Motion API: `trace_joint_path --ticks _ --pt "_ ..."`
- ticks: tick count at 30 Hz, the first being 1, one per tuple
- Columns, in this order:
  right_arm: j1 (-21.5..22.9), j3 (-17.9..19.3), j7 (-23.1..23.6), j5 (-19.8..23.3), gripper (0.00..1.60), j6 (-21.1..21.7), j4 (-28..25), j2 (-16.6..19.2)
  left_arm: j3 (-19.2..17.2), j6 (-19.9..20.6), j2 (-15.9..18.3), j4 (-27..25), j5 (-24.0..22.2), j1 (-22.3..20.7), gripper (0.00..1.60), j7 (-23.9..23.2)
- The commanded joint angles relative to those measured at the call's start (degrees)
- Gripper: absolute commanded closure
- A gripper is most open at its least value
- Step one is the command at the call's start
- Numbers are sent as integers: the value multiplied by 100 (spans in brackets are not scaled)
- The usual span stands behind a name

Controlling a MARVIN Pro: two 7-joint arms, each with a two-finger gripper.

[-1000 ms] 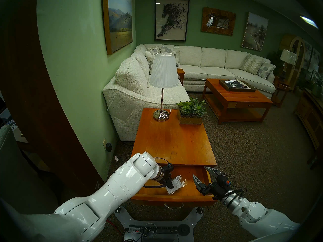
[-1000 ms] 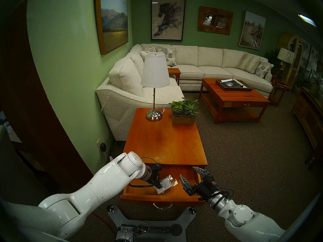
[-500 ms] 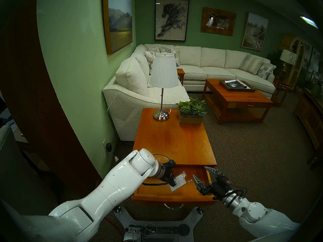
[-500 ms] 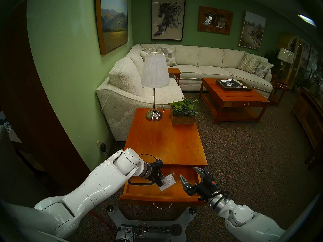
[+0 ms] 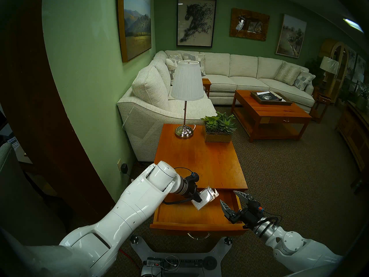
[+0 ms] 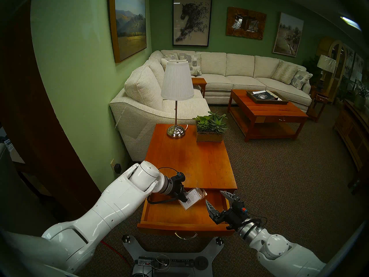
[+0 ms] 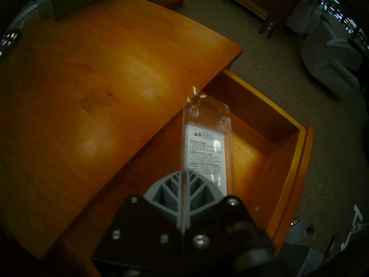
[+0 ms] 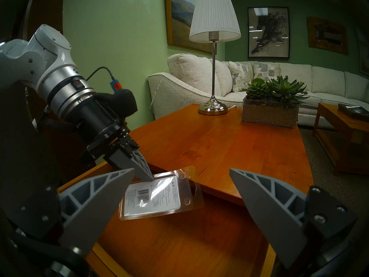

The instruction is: Open the drawer, take out the contents and close the drawer

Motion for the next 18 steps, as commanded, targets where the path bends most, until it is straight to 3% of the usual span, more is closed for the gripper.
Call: trace_joint_path --ticks 1,11,12,16,18 --pt "65 45 3 8 0 -42 -113 0 -456 169 -541 157 -158 -625 160 145" --pt "70 41 4 4 0 -41 -103 -3 -1045 427 -1035 997 -254 -1166 160 595" --pt "70 41 5 4 0 -41 -102 -4 -1210 398 -1097 913 -231 -1027 160 703" --pt "71 40 5 4 0 -42 -102 -4 -1395 430 -1267 1410 -290 -1356 160 942" --pt "71 40 5 4 0 -42 -102 -4 -1552 380 -1338 1443 -287 -1300 160 1083"
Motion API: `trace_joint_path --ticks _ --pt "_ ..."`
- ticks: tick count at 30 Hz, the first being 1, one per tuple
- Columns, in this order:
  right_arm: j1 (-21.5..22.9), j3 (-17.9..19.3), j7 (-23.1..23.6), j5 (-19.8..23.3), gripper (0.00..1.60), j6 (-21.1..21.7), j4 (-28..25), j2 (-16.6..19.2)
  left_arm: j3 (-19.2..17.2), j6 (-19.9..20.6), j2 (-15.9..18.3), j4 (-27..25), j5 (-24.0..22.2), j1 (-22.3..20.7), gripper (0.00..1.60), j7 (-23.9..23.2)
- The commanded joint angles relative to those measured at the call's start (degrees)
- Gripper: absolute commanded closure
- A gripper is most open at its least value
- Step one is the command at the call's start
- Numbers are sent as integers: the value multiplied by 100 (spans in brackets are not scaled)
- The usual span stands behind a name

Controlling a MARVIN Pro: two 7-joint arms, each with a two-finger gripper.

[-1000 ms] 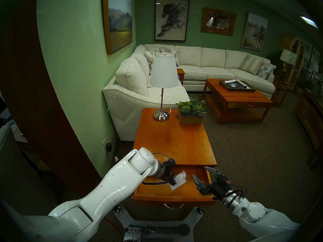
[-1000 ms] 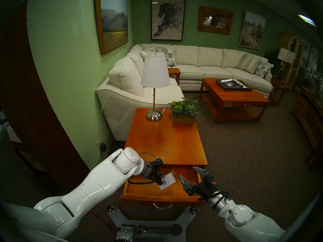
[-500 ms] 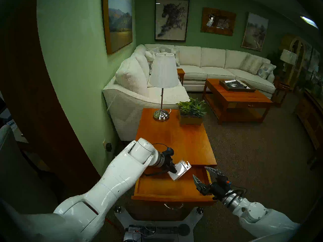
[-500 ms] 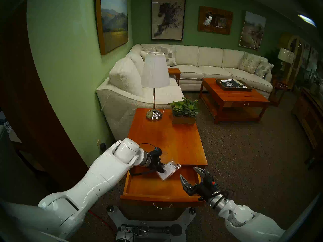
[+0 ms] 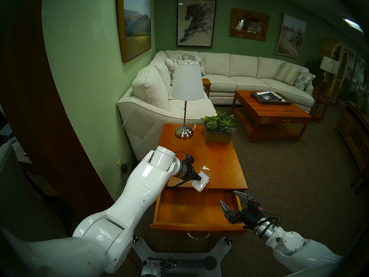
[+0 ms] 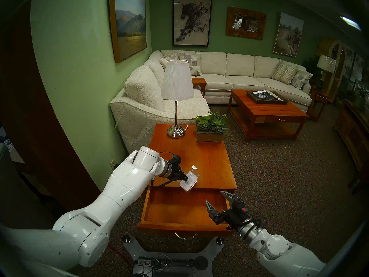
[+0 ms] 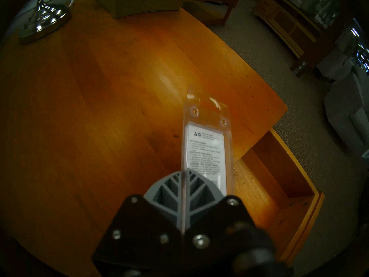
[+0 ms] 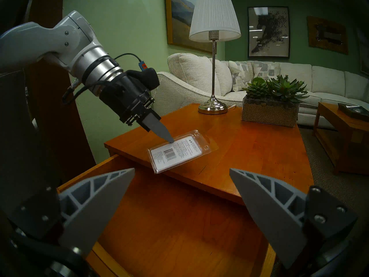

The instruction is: Open the drawer, take out the contents and close the drawer

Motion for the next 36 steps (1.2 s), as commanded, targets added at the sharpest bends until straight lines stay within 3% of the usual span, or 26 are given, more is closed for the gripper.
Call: trace_joint_path --ticks 1,8,10,11,13,16,18,19,20,26,36 --pt "71 45 5 8 0 -43 -117 -2 -446 -71 -523 454 -124 -718 160 363" --pt "69 47 4 9 0 -45 -122 0 -774 -400 -726 921 -68 -795 160 944" --pt "68 48 4 10 0 -46 -124 0 -776 -491 -765 1280 -86 -1014 160 1054" --pt "68 48 4 10 0 -46 -124 0 -833 -557 -779 1159 -68 -887 150 1124" --pt "67 48 3 11 0 -47 -126 1 -828 -655 -806 1515 -96 -1112 102 1186" --pt "65 49 3 12 0 -47 -129 2 -902 -832 -824 1555 -106 -1089 82 1283" --pt "65 50 2 12 0 -47 -130 2 -918 -929 -826 1622 -106 -1123 58 1327" --pt "64 50 2 12 0 -47 -131 3 -921 -980 -828 1737 -114 -1200 22 1347" --pt "64 50 2 12 0 -47 -132 3 -933 -1005 -823 1753 -118 -1211 3 1351" --pt "63 51 1 13 0 -48 -134 3 -904 -1141 -738 1629 -107 -1199 0 1252" --pt "66 48 3 11 0 -46 -127 2 -273 -1052 -427 766 129 -761 0 488"
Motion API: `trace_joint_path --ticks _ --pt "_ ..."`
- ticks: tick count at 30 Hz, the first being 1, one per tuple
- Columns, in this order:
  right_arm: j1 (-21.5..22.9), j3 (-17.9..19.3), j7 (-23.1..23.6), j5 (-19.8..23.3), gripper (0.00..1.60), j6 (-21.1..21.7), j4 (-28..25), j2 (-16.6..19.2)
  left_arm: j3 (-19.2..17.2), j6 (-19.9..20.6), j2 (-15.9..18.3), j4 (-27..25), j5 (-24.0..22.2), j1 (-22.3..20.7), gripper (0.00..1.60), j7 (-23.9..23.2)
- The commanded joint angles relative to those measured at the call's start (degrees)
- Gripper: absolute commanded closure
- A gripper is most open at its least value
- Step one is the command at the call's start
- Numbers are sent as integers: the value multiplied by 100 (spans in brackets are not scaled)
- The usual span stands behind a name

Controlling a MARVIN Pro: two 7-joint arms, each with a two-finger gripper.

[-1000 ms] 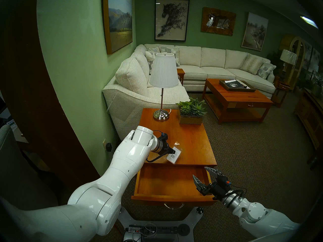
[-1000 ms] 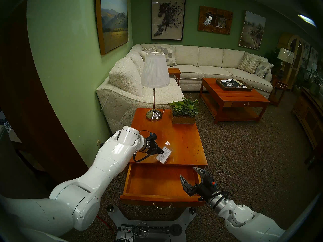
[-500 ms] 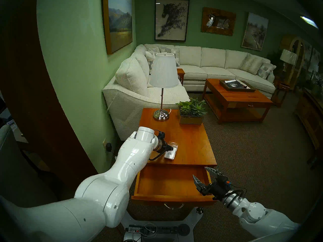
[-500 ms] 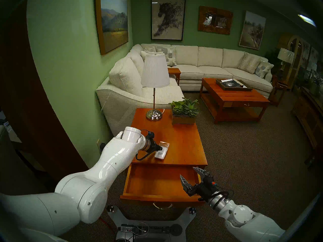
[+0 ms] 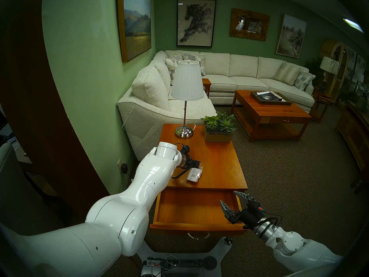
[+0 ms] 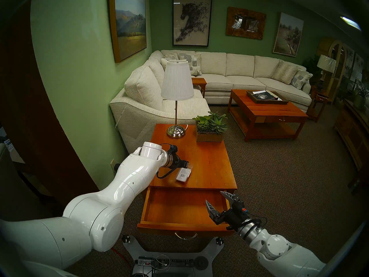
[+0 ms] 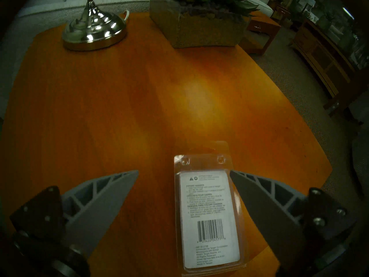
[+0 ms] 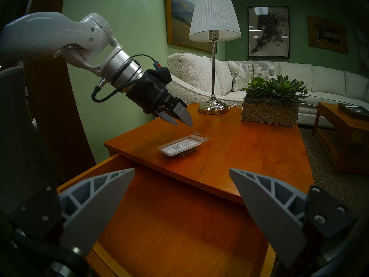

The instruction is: Open the drawer, take out the contents and close the drawer

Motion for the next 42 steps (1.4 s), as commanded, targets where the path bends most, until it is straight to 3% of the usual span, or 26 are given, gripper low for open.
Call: trace_joint_path --ticks 1,2,10,17,19,21,41,42 --pt "68 49 3 9 0 -45 -123 1 388 -44 134 -522 97 -23 0 -523" --pt "69 48 4 9 0 -44 -121 1 447 3 192 -786 135 118 0 -676" --pt "75 41 6 5 0 -38 -99 -4 864 20 377 -1350 198 491 0 -1338" --pt "77 32 6 3 0 -33 -74 -7 1090 -95 482 -1627 194 658 0 -1814" --pt "78 30 6 3 0 -32 -67 -7 1142 -100 581 -2005 195 807 0 -1926" --pt "78 28 6 3 0 -31 -61 -8 1175 -126 607 -1920 177 806 0 -2028" --pt "90 8 8 1 0 -32 -16 -14 1644 -139 1672 -3392 120 1817 0 -3171" --pt "90 8 8 1 0 -32 -15 -14 1655 -147 1706 -3297 111 1825 0 -3224"
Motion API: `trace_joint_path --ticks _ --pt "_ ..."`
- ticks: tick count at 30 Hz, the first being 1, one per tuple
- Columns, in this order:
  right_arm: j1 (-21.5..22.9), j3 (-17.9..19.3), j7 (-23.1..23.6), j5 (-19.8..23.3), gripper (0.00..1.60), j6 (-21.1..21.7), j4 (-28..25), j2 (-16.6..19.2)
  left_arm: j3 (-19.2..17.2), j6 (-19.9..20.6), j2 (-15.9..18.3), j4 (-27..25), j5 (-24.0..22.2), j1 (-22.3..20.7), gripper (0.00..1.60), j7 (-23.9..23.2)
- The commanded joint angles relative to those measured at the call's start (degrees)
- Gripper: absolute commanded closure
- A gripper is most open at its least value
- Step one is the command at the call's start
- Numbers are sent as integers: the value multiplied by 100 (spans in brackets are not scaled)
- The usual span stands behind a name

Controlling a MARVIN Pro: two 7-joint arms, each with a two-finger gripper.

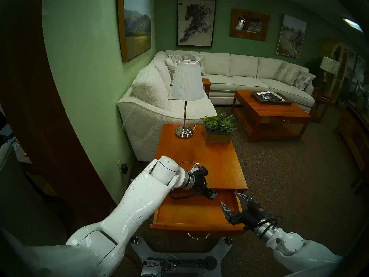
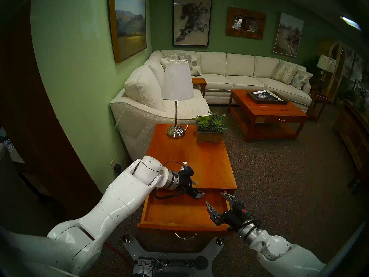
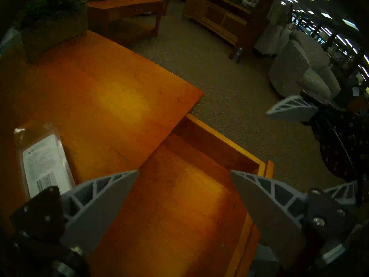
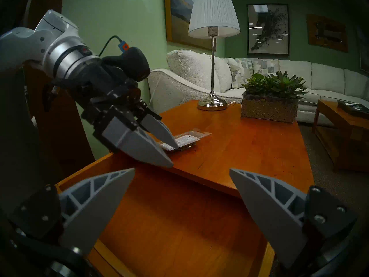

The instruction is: Open the drawer, take out the contents and close the drawer

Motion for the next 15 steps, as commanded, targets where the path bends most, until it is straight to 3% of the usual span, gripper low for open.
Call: trace_joint_path --ticks 1,15 --pt "88 41 7 3 0 -36 -102 -7 36 -68 447 -662 -83 234 0 -425" --pt "95 34 8 3 0 -39 -89 -10 -91 -181 1548 -1640 -132 837 0 -1099"
